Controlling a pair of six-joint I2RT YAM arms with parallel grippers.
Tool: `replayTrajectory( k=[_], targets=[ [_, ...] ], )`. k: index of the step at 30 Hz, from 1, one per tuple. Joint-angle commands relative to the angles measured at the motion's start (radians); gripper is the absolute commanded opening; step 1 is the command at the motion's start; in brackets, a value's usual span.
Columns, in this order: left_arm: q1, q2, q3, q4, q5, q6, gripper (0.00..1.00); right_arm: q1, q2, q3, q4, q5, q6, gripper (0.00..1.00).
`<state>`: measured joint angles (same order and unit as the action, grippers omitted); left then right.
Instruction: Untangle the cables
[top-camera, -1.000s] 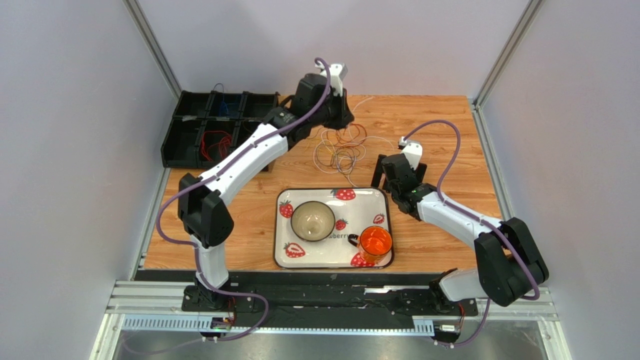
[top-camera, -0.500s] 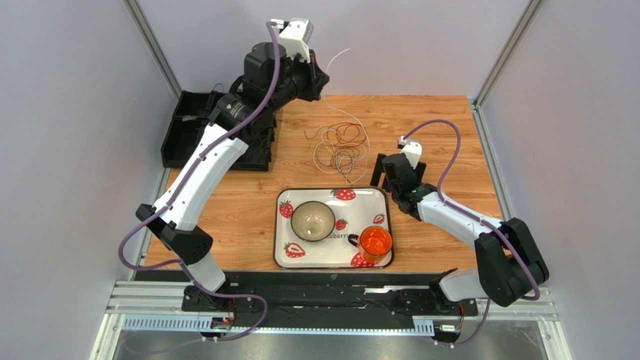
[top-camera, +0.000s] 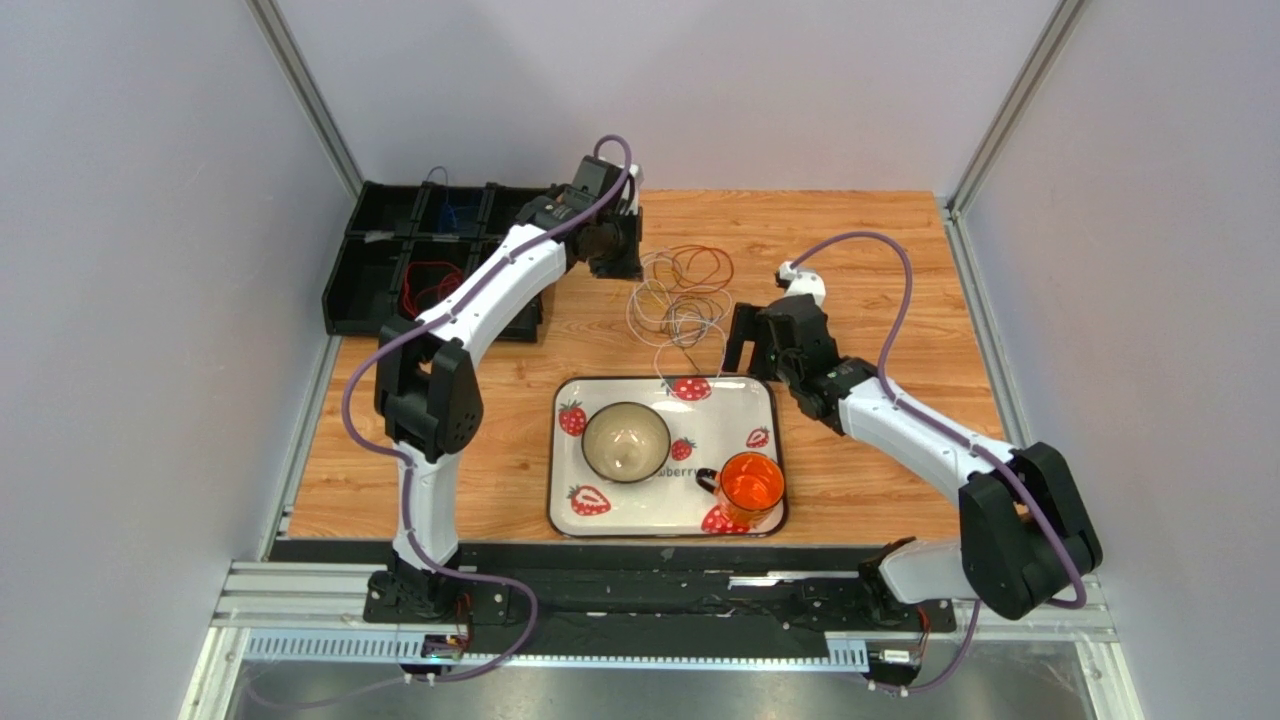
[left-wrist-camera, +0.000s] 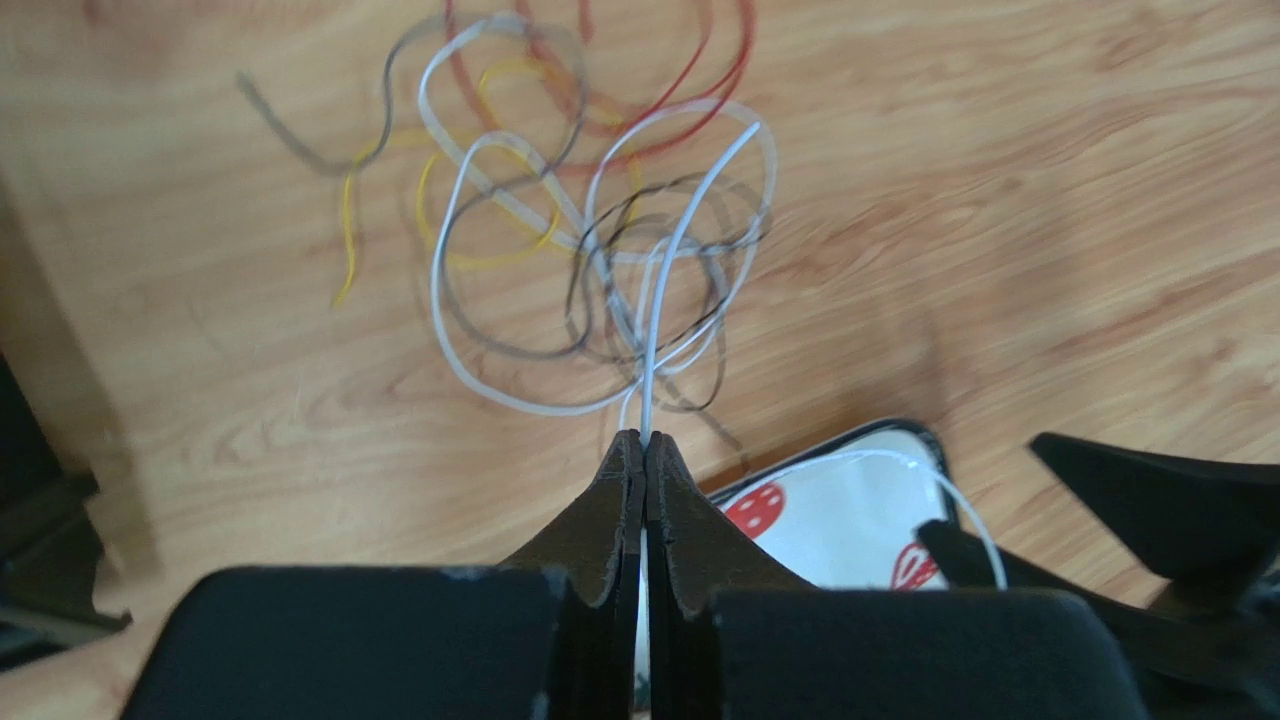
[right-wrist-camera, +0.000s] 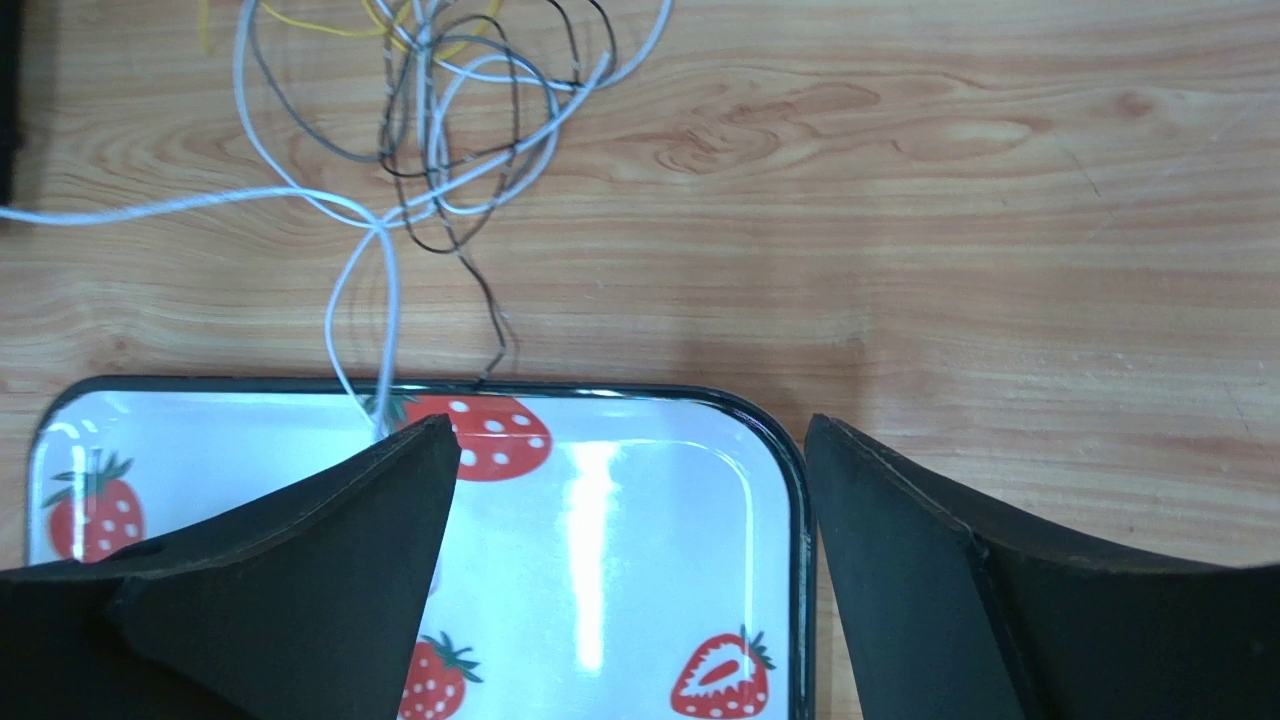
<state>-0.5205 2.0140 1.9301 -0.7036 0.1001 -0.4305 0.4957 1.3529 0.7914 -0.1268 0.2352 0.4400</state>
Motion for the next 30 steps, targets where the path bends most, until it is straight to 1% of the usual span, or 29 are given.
replayTrajectory(
  k=[1, 3, 7, 8, 9, 10, 11, 12, 13, 14, 15, 17, 19, 20, 21, 24, 25, 30],
  targets=[
    [0.008, 0.018, 0.073, -0.077, -0.008, -0.037, 0.0, -0.003, -0.018, 0.091, -0.058, -0.036, 0.014, 0.91],
    [0.011, 0.066, 0.099, -0.132, -0.022, -0.033, 0.0, -0.003, -0.015, 0.115, -0.077, -0.033, 0.052, 0.92],
    [0.016, 0.092, 0.099, -0.134, -0.002, -0.034, 0.0, -0.003, 0.029, 0.147, -0.103, -0.129, 0.12, 0.9],
    [0.016, 0.095, 0.096, -0.131, -0.003, -0.033, 0.0, -0.003, 0.046, 0.182, -0.134, -0.123, 0.137, 0.89],
    [0.016, 0.101, 0.096, -0.132, -0.007, -0.031, 0.0, -0.003, 0.063, 0.209, -0.183, -0.044, 0.172, 0.83],
    [0.016, 0.104, 0.096, -0.14, -0.02, -0.024, 0.0, 0.001, 0.104, 0.241, -0.326, 0.037, 0.193, 0.82],
    [0.016, 0.107, 0.096, -0.145, -0.029, -0.022, 0.0, 0.012, 0.129, 0.323, -0.402, 0.112, 0.204, 0.82],
    [0.016, 0.115, 0.096, -0.149, -0.045, -0.019, 0.0, 0.014, 0.156, 0.36, -0.463, 0.218, 0.192, 0.83],
    [0.016, 0.117, 0.098, -0.154, -0.048, -0.019, 0.0, 0.012, 0.196, 0.405, -0.581, 0.271, 0.189, 0.83],
    [0.016, 0.12, 0.098, -0.152, -0.048, -0.019, 0.0, 0.012, 0.262, 0.446, -0.643, 0.327, 0.192, 0.84],
    [0.016, 0.118, 0.099, -0.152, -0.034, -0.016, 0.0, 0.011, 0.294, 0.503, -0.728, 0.414, 0.197, 0.84],
    [0.016, 0.112, 0.099, -0.152, -0.017, -0.013, 0.0, -0.003, 0.316, 0.517, -0.755, 0.423, 0.2, 0.84],
    [0.008, 0.106, 0.098, -0.158, -0.005, -0.001, 0.0, -0.014, 0.283, 0.462, -0.688, 0.331, 0.184, 0.83],
    [0.004, 0.097, 0.096, -0.158, -0.017, 0.001, 0.0, -0.016, 0.228, 0.428, -0.645, 0.284, 0.178, 0.82],
    [-0.003, 0.095, 0.093, -0.162, -0.049, 0.004, 0.0, -0.019, 0.201, 0.366, -0.537, 0.156, 0.166, 0.82],
    [-0.03, 0.109, 0.119, -0.2, -0.091, 0.006, 0.0, -0.025, 0.144, 0.292, -0.372, -0.056, 0.134, 0.81],
    [-0.041, 0.114, 0.125, -0.226, -0.094, 0.004, 0.0, -0.025, 0.146, 0.276, -0.355, -0.086, 0.132, 0.81],
    [-0.047, 0.135, 0.109, -0.227, -0.074, -0.005, 0.0, -0.025, 0.231, 0.284, -0.3, -0.192, 0.128, 0.78]
  ],
)
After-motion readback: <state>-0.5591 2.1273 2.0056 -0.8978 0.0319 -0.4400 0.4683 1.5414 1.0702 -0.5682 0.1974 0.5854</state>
